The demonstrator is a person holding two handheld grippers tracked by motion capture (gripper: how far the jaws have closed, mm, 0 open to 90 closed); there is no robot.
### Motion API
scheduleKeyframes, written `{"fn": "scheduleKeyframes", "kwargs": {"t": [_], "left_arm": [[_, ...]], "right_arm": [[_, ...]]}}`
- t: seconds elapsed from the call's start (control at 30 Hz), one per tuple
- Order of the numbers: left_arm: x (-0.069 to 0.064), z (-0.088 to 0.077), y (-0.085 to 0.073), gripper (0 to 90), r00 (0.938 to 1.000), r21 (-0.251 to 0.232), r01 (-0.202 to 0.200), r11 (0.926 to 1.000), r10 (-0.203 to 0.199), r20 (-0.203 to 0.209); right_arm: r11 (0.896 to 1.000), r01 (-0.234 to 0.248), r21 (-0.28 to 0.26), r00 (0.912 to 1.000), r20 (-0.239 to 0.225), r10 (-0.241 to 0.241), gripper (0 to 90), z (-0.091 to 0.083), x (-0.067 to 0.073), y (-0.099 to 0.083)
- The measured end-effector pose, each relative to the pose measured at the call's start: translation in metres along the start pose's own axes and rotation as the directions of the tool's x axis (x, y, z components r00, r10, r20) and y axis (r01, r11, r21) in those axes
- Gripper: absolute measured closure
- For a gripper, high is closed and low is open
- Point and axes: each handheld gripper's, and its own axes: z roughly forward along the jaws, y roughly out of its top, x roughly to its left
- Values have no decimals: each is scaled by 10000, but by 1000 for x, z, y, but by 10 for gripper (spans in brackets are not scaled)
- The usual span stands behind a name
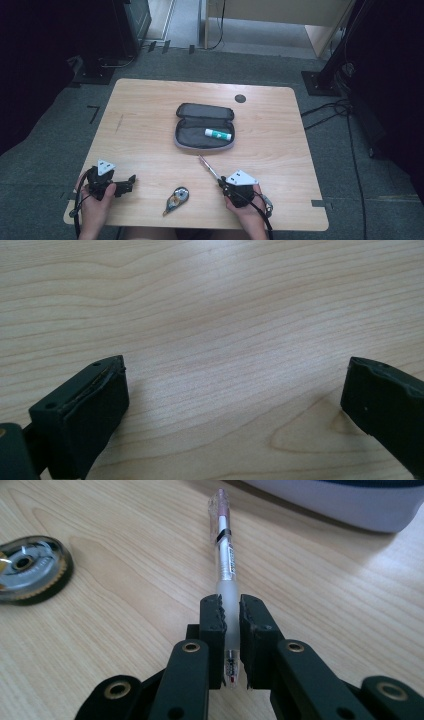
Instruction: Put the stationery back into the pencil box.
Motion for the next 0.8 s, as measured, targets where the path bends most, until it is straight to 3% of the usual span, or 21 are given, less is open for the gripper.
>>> {"fn": "scheduleKeyframes", "kwargs": {"t": [0.5, 0.8], "left_arm": [[0, 0, 0, 0, 10000, 0, 0, 10000, 0, 5], [0, 0, 0, 0, 10000, -2, 5, 10000, -5, 12]], "right_arm": [[9979, 60, -646, 9999, -121, -68, 813, -20, -14, 41], [9972, 492, -568, 9987, -138, -500, 812, -10, -24, 82]]}}
